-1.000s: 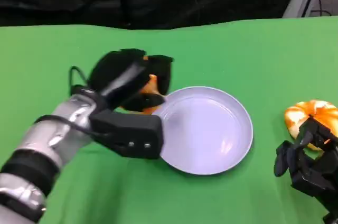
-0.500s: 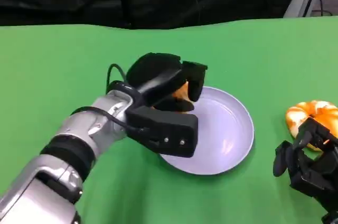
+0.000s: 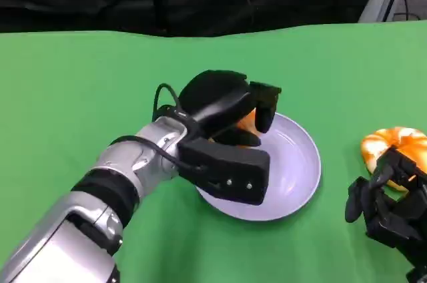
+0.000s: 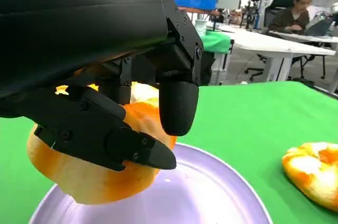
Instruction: Grasp the bread from the table and place it into the plate.
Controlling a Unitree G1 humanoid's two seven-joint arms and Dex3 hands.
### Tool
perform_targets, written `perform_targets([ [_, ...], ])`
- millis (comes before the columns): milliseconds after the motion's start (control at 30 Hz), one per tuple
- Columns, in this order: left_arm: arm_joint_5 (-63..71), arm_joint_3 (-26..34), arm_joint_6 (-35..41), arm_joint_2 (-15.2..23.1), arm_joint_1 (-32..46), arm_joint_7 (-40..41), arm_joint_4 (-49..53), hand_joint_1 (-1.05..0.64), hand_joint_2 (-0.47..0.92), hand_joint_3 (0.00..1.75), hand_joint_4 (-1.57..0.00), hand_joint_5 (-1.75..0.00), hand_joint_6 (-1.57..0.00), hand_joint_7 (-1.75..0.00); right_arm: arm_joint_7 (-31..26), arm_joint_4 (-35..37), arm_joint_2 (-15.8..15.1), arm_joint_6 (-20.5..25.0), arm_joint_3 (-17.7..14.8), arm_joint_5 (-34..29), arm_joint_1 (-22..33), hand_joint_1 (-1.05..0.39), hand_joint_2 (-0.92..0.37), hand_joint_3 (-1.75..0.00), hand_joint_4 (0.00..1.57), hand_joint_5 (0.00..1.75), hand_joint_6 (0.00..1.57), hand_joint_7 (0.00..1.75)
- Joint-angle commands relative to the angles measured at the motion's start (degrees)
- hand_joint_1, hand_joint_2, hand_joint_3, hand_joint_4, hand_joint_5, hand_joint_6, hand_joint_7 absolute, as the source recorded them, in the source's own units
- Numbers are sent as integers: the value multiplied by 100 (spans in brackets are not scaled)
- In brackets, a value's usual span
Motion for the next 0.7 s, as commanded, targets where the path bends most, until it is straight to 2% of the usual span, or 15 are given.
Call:
perform_targets([
  [33,15,-60,-22,-9,-144,46,49,-11,92,20,-65,-175,-60,-160,-21,-10,-9,-90,-5,16,35,-6,-42,-148,92,175,77,171],
  [167,68,-123,-13,-28,-143,108,45,-8,92,18,-67,-175,-59,-169,-10,12,-15,-120,-2,8,30,-6,-44,-147,92,175,76,172],
  [333,38,-129,-72,-3,-128,60,21,-8,92,19,-65,-174,-70,-145,-4,5,-16,-78,-9,43,20,-6,-44,-146,92,175,76,173],
  [367,99,-169,-19,33,-124,58,-14,-11,92,19,-66,-161,-73,-131,-22,8,-9,-91,-6,28,21,-6,-44,-145,92,175,76,173],
  [400,163,-210,49,61,-122,65,-46,-27,92,22,-75,-111,-82,-83,-33,17,-5,-111,-3,11,19,-7,-44,-145,92,175,76,173],
  [433,203,-237,133,86,-116,5,-86,-34,92,24,-84,-83,-91,-51,-59,10,-3,-112,4,-12,22,-7,-44,-144,92,175,76,172],
  [467,211,-251,207,105,-113,-98,-120,-50,92,29,-83,-53,-90,-27,-57,10,-4,-107,5,-10,20,-8,-43,-144,92,175,77,172],
  [500,188,-250,264,124,-108,-243,-155,-70,92,37,-71,-25,-80,-11,-53,5,-3,-92,3,3,20,-8,-44,-144,92,175,77,172],
  [567,143,-249,352,152,-88,-442,-222,-87,92,46,-57,-7,-68,-3,-56,-2,-4,-62,-1,21,19,-8,-44,-144,92,175,77,172],
  [600,131,-248,413,166,-69,-530,-264,-96,92,52,-43,-3,-57,-1,-77,-11,-3,-44,-2,18,20,-8,-44,-144,93,175,78,171],
  [700,100,-250,550,200,-19,-785,-354,-104,92,60,-24,0,-42,0,-122,-38,0,-5,4,12,32,-7,-45,-143,93,175,79,170],
])
